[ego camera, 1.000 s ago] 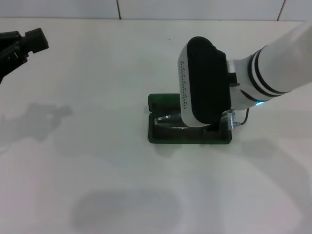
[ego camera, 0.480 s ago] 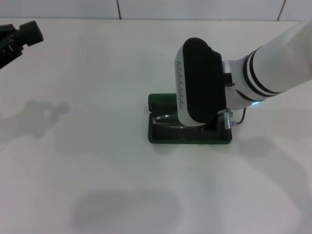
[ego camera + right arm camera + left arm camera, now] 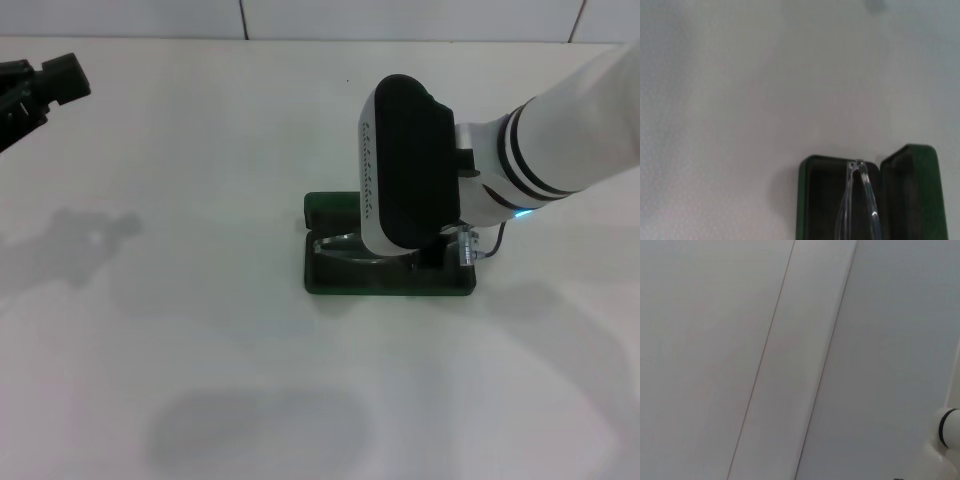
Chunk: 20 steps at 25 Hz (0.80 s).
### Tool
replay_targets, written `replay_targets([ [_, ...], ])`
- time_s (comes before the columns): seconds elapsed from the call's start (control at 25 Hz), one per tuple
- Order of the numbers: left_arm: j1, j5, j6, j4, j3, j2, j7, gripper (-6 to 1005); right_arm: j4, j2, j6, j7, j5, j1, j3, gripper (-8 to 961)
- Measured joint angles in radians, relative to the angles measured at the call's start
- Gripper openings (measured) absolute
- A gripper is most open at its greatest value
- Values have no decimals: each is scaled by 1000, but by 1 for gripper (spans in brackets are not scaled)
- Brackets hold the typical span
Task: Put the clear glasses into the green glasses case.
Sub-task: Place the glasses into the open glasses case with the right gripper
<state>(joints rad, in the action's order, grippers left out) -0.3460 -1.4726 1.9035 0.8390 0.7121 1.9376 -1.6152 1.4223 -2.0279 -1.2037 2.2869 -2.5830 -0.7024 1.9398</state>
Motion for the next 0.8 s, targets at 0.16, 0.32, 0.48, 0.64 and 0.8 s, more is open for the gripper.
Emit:
replay_targets([
  [0.16,1,0,0,0,0,0,0,49,2,0,-5,25,-31,0,13,67],
  [0.32,1,0,0,0,-1,-1,0,49,1,0,-5,34,-40,0,17,67],
  [0.48,2,0,0,0,-1,-1,1,49,-2,0,0,35,-40,0,17,67],
  [0.64,1,0,1,0,0,-1,2,50,-3,0,1,35,-41,1,18,67],
  [0.8,2,0,1,0,0,0,2,50,-3,0,1,36,-41,1,19,67],
])
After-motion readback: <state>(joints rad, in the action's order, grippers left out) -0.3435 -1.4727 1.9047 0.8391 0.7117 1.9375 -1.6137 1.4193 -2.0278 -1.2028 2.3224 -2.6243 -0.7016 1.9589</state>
